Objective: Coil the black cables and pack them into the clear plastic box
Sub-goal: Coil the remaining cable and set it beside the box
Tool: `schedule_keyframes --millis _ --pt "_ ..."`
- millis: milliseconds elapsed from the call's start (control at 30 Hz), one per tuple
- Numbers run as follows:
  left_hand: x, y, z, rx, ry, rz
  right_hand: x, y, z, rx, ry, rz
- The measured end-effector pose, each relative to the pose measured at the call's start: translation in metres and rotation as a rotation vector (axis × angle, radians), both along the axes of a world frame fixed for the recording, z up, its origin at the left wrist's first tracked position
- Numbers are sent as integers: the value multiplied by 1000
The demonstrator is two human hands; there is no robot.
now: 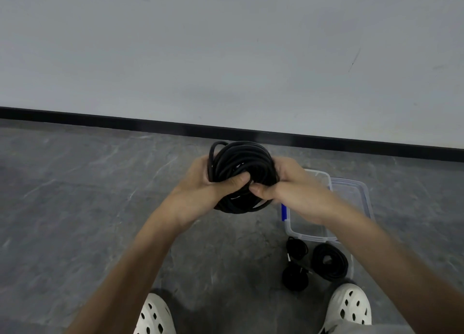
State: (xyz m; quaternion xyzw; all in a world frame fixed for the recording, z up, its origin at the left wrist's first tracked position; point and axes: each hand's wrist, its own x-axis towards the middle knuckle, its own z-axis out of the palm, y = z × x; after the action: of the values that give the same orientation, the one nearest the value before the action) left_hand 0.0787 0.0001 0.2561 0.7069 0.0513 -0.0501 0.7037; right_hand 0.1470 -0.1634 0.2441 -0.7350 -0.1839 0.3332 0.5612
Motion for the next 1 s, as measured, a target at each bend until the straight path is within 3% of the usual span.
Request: schedule_keyframes --millis 233,367,533,800,1000 --pt "1 4 -2 -10 33 -68 0 -2 3 -22 21 3" --pt "7 2 -1 105 -23 120 0 6 1 -55 -2 -85" --pt "12 7 -8 247 -29 320 -5 12 2 -71 -315 -431" --pt "10 1 -12 122 40 248 -9 15 4 -10 -184 -390" --pt "13 -2 -18 187 27 287 -11 15 8 -14 -32 -379"
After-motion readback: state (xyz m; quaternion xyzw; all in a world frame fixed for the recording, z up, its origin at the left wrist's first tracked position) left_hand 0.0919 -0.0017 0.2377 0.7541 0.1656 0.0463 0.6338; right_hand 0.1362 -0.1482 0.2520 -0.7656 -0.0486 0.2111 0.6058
